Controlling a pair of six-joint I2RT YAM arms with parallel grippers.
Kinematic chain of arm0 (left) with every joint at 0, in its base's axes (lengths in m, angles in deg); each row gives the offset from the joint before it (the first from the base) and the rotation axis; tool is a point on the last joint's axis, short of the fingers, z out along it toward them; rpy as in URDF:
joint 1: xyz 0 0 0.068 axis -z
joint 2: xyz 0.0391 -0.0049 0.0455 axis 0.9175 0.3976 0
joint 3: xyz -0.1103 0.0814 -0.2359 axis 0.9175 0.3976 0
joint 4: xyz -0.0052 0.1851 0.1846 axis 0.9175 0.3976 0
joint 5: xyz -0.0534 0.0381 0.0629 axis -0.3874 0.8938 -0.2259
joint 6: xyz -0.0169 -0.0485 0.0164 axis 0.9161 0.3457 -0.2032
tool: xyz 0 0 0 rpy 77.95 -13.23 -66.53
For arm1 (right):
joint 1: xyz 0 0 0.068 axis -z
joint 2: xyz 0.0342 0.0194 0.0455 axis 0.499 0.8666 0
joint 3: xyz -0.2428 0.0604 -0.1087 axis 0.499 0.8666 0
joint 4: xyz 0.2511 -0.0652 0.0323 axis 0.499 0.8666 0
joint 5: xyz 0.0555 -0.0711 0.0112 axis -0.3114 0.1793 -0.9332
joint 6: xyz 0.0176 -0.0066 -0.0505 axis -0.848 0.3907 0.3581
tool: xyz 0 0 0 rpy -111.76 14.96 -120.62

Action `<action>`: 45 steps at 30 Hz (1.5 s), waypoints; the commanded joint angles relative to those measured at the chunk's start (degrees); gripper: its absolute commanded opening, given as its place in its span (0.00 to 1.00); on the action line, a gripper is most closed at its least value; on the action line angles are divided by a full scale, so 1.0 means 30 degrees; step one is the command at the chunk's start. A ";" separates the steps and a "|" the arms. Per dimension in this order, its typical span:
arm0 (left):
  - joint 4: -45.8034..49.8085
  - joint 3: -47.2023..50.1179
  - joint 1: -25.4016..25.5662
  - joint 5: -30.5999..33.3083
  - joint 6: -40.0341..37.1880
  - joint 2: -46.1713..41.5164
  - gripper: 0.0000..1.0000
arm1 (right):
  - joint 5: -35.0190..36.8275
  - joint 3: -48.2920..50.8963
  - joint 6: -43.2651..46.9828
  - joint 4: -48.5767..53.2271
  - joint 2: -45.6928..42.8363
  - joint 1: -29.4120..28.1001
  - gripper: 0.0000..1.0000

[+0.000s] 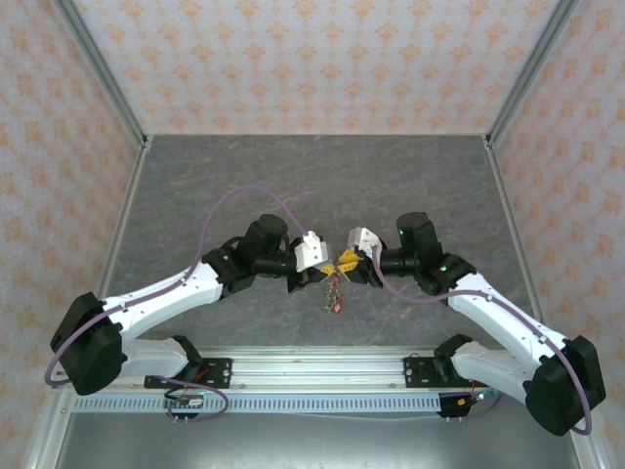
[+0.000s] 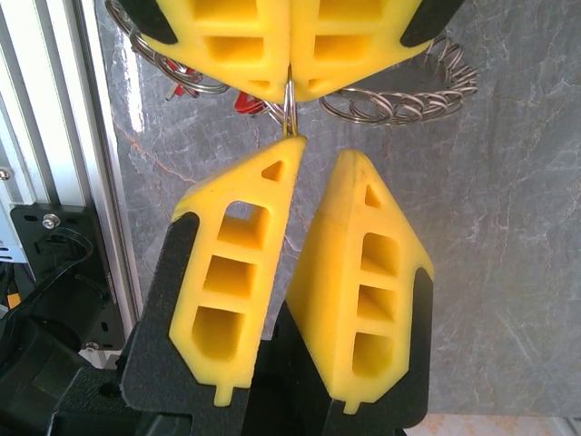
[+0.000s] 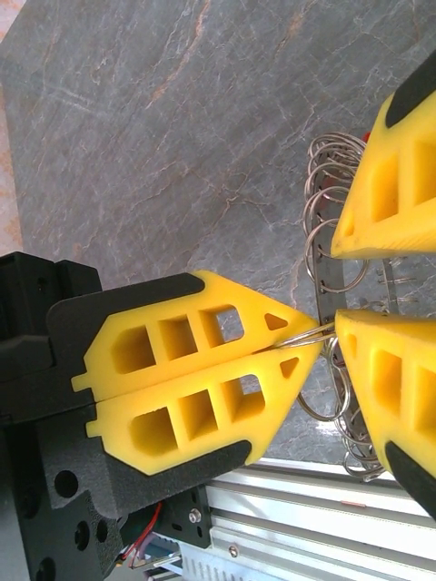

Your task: Put the keys on the keyring

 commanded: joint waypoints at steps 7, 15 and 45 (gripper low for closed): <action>-0.0726 -0.0702 0.0237 0.0065 -0.0120 -0.0522 0.00 | 0.1130 -0.0179 0.0629 -0.0230 -0.1867 -0.0021 0.24; -0.0798 -0.0907 0.0237 -0.0023 -0.0078 -0.0407 0.00 | -0.1448 -0.0436 -0.0159 -0.0154 -0.0893 -0.0273 0.21; 0.4303 -0.2229 0.0233 0.2236 -0.2866 -0.0053 0.22 | 0.1404 -0.2660 0.2164 0.3256 0.0170 -0.1422 0.00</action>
